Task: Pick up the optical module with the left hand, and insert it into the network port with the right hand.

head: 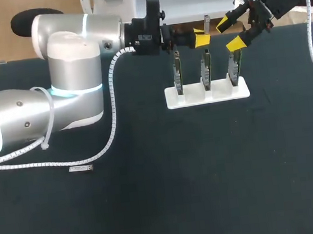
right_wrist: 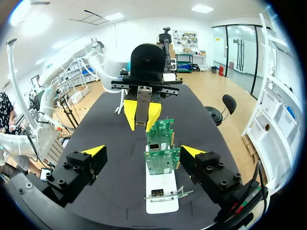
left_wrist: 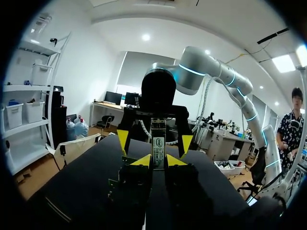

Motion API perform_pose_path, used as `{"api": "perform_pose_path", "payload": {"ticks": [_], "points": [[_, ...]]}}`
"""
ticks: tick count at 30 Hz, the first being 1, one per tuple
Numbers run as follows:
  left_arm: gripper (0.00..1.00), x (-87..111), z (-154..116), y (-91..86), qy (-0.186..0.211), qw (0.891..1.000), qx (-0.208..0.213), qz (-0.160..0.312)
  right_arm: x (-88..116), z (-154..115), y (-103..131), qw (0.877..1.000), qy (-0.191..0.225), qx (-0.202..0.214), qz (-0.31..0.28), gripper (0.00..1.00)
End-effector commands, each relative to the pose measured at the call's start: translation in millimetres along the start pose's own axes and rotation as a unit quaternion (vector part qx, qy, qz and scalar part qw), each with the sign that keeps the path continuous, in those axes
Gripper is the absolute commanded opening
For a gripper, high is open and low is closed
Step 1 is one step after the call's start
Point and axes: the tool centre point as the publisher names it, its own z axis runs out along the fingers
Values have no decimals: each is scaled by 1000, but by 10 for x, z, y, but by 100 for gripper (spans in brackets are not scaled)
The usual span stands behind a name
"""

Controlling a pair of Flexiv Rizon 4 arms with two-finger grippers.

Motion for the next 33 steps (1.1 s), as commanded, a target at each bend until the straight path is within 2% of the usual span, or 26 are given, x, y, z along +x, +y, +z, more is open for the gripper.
{"api": "perform_pose_path", "payload": {"ticks": [1, 33], "points": [[0, -11, 11, 28, 4, 1000, 1, 0, 7, -1, 14, 1000, -1, 2, -1, 100], [0, 62, 68, 66, 11, 1000, -6, -7, 7, -1, 14, 1000, -1, 2, -1, 100]]}}
